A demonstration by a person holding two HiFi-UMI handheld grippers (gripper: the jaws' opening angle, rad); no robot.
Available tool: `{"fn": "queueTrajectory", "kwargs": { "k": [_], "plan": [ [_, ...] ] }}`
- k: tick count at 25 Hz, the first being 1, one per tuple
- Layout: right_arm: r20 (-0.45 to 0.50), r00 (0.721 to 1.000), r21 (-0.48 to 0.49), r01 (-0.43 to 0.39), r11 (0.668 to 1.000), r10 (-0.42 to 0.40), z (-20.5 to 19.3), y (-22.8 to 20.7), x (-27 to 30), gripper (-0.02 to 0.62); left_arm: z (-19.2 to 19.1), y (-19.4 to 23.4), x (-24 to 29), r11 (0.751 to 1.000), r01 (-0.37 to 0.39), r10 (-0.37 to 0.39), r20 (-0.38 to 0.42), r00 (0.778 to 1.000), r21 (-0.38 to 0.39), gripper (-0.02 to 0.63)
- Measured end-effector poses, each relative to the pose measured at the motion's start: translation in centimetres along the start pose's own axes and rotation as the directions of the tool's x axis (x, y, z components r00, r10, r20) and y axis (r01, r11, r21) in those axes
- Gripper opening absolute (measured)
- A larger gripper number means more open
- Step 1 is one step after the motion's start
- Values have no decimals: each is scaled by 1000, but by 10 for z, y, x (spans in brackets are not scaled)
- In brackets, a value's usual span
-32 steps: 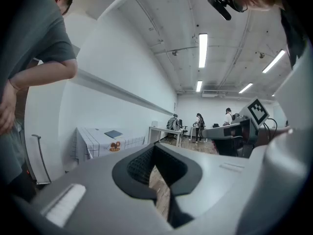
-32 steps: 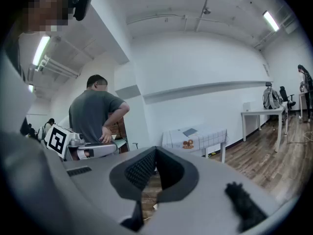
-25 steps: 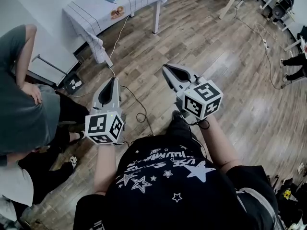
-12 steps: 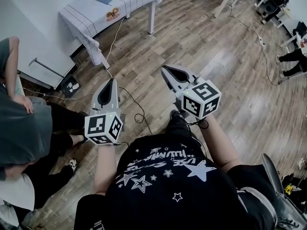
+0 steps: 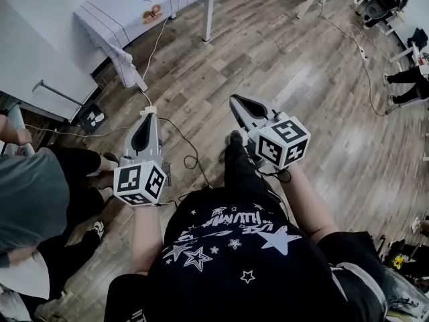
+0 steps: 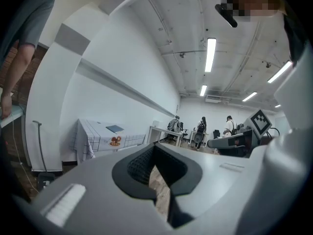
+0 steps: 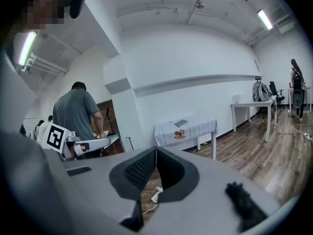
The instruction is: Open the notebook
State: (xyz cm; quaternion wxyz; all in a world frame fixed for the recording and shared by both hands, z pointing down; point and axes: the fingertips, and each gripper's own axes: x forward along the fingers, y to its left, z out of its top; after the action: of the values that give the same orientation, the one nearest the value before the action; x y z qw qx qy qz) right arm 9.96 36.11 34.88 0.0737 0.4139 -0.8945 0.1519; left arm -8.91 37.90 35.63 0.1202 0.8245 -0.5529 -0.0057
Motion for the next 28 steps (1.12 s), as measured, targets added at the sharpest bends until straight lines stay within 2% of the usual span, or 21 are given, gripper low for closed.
{"fn": "queueTrajectory", "kwargs": {
  "k": [8, 17, 28],
  "plan": [
    [8, 999, 8, -33, 999, 33, 16, -57, 50, 17, 8, 19, 65, 999, -48, 48, -14, 999, 25, 9],
    [-35, 990, 17, -135, 991, 135, 56, -136, 126, 17, 29, 45, 149, 983, -184, 184, -31, 982, -2, 9],
    [-112, 964, 81, -231, 970, 239, 49, -222, 180, 17, 15, 22, 252, 969, -246, 243, -108, 964, -15, 9]
  ]
}}
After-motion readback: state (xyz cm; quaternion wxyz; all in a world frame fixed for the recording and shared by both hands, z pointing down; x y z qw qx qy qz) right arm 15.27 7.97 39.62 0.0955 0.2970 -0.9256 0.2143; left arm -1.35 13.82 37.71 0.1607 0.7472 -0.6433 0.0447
